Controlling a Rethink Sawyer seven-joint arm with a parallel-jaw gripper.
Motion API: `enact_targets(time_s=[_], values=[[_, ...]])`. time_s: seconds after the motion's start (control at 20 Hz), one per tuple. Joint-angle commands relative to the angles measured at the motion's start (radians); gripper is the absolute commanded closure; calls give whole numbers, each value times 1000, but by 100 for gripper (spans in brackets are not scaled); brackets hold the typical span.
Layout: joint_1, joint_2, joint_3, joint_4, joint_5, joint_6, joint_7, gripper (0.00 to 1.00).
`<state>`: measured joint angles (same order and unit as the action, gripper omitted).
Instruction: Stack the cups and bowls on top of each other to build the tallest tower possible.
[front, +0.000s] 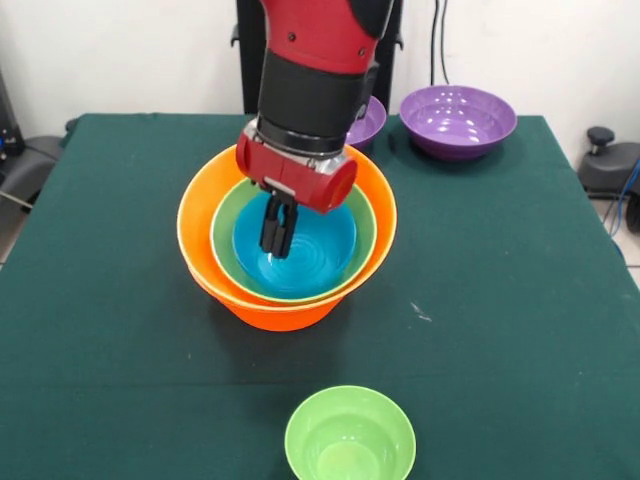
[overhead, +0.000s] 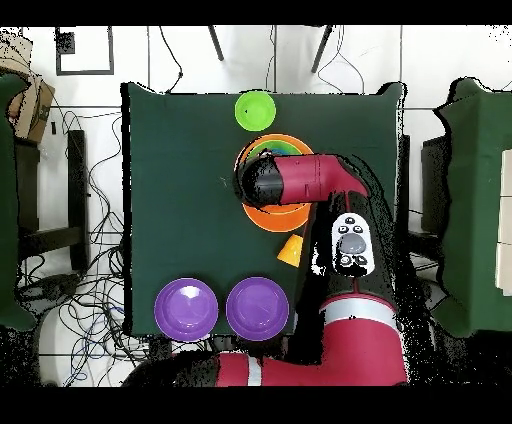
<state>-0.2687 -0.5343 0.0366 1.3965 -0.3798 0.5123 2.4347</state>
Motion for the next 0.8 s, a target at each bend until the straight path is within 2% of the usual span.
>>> enact_targets(time_s=[0.05, 0.6, 0.8], values=[[-5, 83, 98, 56, -98, -79, -138, 100], [33, 58, 62, 93, -90, -95, -74, 100], [28, 32, 66, 116, -84, -80, -86, 100]])
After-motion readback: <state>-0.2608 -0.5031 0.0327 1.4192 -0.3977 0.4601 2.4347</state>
